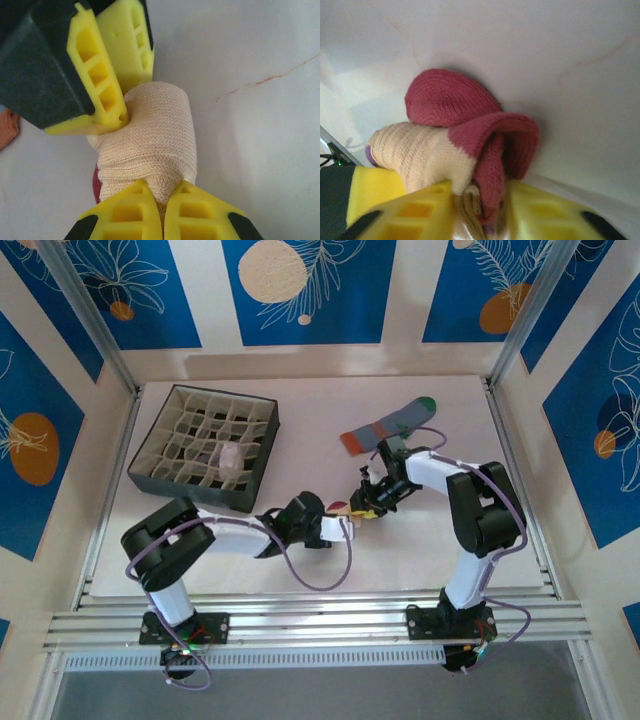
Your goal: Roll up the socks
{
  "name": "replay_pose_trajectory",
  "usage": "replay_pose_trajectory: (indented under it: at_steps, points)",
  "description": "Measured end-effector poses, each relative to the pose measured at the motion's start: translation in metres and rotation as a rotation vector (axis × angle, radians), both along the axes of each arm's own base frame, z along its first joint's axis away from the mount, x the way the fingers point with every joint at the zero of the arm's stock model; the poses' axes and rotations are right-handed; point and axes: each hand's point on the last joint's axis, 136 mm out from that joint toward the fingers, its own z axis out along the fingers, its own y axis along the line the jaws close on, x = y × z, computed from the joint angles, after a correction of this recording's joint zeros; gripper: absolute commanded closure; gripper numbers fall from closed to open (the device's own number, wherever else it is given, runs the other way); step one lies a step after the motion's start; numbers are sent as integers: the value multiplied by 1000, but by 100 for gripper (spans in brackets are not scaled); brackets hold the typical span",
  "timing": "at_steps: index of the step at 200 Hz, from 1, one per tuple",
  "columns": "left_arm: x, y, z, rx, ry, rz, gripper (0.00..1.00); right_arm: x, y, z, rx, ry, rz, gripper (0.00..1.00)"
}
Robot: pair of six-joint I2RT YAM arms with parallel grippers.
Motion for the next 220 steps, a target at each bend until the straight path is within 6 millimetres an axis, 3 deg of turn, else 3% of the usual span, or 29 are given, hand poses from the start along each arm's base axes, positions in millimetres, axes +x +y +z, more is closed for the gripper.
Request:
replay_pose_trajectory:
  at_steps: [36,105,151,167,191,220]
  points:
    - [10,9,5,-118,222,31,100,-4,-11,24,29,-93,-32,54]
    - [21,14,7,-238,656,65,100,0,-8,87,106,-451,14,56]
    - [30,10,5,-254,888,89,100,-6,3,119,73,-719,170,67]
    - [32,11,6,-255,943,107,100,-9,3,122,46,-802,208,63]
    - [34,12,6,-248,1008,139,100,-14,-2,117,-27,-920,261,47]
    - [37,11,6,-220,1084,186,100,-29,-4,94,-119,-1048,395,42]
